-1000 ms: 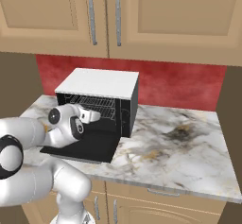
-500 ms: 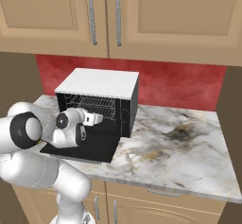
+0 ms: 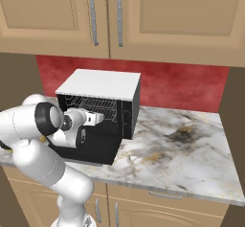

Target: Pull the toaster oven rack outwards. Pick up the baguette from the plate and place it on the toaster oven rack. Close the toaster oven door fully and set the temperature to the lowest setting.

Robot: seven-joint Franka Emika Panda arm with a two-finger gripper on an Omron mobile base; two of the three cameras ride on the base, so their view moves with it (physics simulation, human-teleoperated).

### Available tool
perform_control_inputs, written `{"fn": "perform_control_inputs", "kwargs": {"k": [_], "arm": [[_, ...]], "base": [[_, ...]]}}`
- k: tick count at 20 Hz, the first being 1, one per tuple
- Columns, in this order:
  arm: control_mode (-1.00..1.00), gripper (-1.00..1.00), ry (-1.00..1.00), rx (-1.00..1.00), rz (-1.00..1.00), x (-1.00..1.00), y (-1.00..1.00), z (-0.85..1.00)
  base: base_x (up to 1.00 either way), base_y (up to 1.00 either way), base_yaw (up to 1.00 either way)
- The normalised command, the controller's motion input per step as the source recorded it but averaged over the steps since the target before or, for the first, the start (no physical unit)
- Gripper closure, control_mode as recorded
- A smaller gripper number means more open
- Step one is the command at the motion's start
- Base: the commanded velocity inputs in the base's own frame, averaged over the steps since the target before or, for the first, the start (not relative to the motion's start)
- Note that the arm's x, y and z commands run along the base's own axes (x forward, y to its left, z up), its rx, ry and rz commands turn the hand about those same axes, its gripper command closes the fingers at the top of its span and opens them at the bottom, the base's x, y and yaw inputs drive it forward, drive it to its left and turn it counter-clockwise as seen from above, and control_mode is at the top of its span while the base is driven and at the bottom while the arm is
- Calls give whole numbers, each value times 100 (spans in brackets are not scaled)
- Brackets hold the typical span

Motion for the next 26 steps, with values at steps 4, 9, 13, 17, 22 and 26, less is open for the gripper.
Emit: {"fn": "perform_control_inputs", "kwargs": {"k": [4,9,13,17,22,26], "arm": [[-100,-100,-14,0,9,7,-1,0],[-100,-100,-8,0,8,11,-3,-2],[-100,-100,-1,0,7,16,-9,-7],[-100,-100,0,0,6,17,-9,-11],[-100,-100,0,0,4,19,-3,-9],[-100,-100,0,0,2,25,-1,-11]], "base": [[0,0,0],[0,0,0],[0,0,0],[0,0,0],[0,0,0],[0,0,0]]}}
